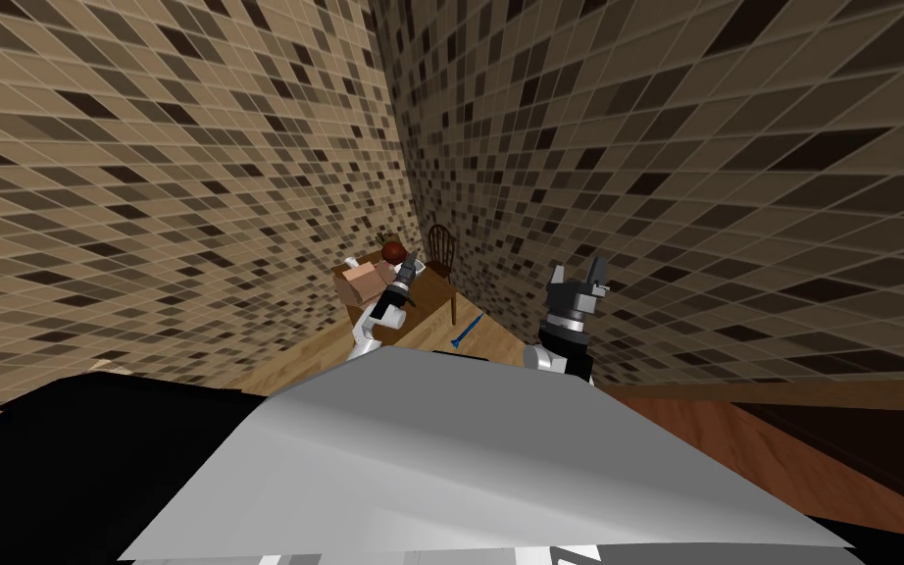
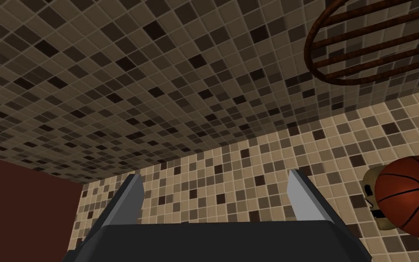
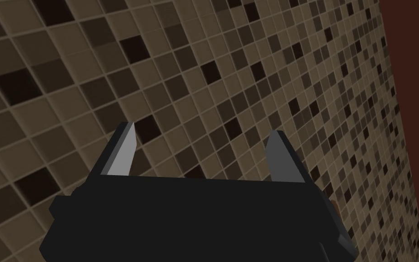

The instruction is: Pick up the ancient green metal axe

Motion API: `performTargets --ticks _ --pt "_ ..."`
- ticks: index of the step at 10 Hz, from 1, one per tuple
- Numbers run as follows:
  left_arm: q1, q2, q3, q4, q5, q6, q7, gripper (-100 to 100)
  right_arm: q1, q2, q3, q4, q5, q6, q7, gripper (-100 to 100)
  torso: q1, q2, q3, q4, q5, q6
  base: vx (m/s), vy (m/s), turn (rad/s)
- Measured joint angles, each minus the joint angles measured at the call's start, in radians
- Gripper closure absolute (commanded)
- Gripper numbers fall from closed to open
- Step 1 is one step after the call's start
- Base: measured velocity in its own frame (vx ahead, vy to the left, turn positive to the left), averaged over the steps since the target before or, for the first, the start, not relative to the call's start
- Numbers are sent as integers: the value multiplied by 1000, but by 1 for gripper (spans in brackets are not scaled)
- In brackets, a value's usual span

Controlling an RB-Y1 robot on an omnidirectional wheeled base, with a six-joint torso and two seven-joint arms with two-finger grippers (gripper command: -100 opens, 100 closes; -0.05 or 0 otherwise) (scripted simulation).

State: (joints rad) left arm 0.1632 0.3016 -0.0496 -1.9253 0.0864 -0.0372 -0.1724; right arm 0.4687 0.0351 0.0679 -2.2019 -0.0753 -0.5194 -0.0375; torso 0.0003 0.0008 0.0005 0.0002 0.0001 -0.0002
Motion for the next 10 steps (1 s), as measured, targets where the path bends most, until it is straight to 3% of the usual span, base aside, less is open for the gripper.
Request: performTargets --ticks 3,10 --pt "-61 21 -5 78 13 81 -11 -100 0 0 0 0 0 0 0 0 0 0 0 0 0 0 -15 8 -14" --pt "-154 56 -13 229 34 249 -36 -100 0 0 0 0 0 0 0 0 1 0 0 0 0 0 -13 18 -27"
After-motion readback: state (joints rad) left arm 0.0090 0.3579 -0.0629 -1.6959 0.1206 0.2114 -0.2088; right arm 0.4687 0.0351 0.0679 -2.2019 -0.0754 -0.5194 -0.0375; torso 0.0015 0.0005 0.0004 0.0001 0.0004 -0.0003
